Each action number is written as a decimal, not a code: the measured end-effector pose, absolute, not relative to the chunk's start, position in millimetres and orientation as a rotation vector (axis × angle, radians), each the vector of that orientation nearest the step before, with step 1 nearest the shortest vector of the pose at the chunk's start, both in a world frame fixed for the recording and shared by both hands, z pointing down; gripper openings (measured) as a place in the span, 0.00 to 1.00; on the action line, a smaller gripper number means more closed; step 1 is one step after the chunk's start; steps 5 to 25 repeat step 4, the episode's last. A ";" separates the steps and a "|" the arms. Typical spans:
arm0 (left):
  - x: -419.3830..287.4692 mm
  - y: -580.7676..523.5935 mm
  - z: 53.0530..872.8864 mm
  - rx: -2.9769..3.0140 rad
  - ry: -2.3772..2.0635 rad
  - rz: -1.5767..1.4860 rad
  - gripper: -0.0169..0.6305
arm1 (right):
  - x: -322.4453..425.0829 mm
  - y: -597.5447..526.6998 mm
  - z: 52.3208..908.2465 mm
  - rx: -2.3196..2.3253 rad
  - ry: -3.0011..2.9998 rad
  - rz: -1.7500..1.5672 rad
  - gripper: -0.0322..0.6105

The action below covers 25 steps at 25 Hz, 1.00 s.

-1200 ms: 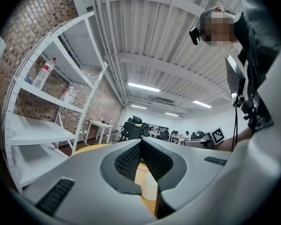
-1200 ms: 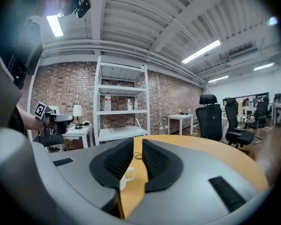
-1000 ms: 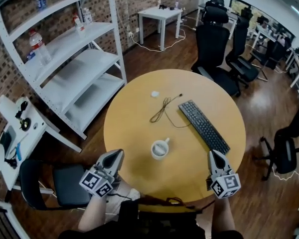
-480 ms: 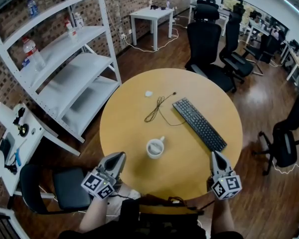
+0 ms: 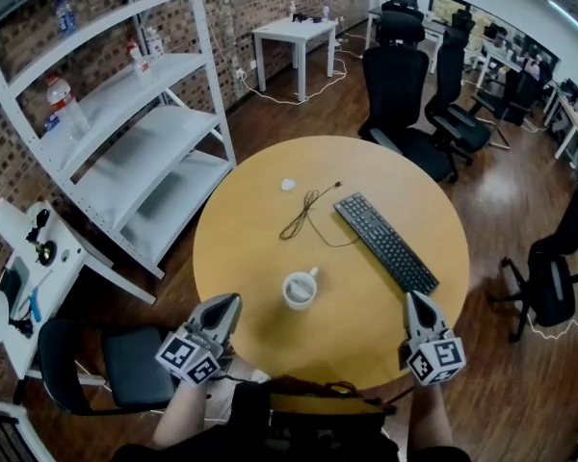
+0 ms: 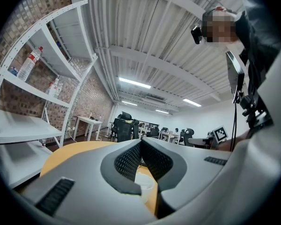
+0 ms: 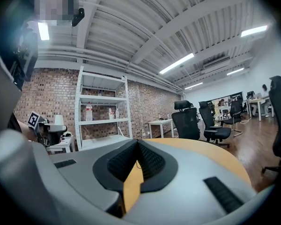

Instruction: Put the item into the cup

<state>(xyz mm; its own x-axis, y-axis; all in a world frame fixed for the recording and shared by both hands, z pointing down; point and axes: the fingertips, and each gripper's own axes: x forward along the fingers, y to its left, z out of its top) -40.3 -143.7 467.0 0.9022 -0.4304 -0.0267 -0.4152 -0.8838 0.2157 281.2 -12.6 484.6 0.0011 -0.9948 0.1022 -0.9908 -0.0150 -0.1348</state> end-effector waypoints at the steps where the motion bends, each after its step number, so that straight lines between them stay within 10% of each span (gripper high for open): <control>1: -40.1 -143.8 467.3 2.863 -0.641 -0.110 0.02 | 281.0 -12.0 484.5 -2.211 2.187 -0.260 0.06; 25: -39.1 -143.0 468.1 2.865 -0.634 -0.114 0.02 | 281.4 -8.4 483.6 -2.223 2.175 -0.257 0.06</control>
